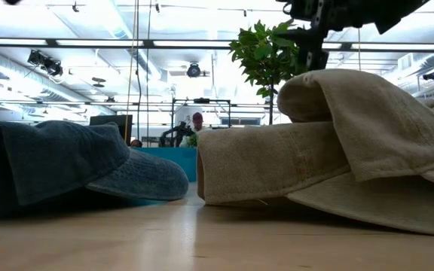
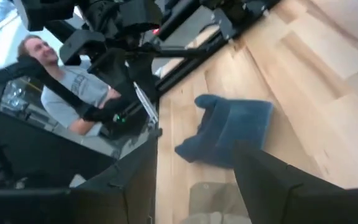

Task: Pick & Place hat
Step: Put the blue cap into the red bin

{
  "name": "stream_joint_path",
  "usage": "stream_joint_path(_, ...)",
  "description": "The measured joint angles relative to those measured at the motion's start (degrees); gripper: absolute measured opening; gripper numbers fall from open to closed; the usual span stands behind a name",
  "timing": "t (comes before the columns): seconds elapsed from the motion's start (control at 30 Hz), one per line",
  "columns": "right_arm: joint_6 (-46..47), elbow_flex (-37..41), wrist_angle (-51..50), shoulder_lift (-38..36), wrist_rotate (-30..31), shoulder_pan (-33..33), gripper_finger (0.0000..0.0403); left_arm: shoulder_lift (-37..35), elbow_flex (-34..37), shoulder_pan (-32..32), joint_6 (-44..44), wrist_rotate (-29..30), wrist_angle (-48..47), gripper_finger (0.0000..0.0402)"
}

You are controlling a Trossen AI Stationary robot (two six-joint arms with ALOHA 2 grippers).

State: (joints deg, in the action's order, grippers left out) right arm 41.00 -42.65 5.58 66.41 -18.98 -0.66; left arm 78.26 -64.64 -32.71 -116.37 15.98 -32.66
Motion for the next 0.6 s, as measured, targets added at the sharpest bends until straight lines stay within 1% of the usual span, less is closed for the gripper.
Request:
stream_joint_path(0.1, -1.02, 0.00, -0.04, 1.13, -0.77, 1.02, 0.0210, 0.75, 0.02, -1.73, -1.46, -3.72, -4.43, 0.0215)
stream_joint_path(0.23, -1.19, 0.00, -0.04, 1.64, -1.51, 2.21, 0.0210, 0.91, 0.02, -6.23, -7.76, -4.48, -9.94, 0.0187)
stream_joint_path(0.4, -0.72, 0.00, 0.13, 1.62, -1.68, 3.14, 0.0210, 0.91, 0.02, -10.31, -11.07, -11.18, -19.58, 0.0163)
stream_joint_path(0.5, 1.47, 0.00, 0.26, 1.62, -1.68, 3.19, 0.0210, 0.91, 0.02, -11.57, -13.51, -11.51, -23.42, 0.0159)
stream_joint_path(0.6, 3.82, 0.02, 1.54, 1.62, -1.62, 3.17, 0.0210, 0.91, 0.06, -11.44, -13.36, -10.97, -24.98, 0.0159)
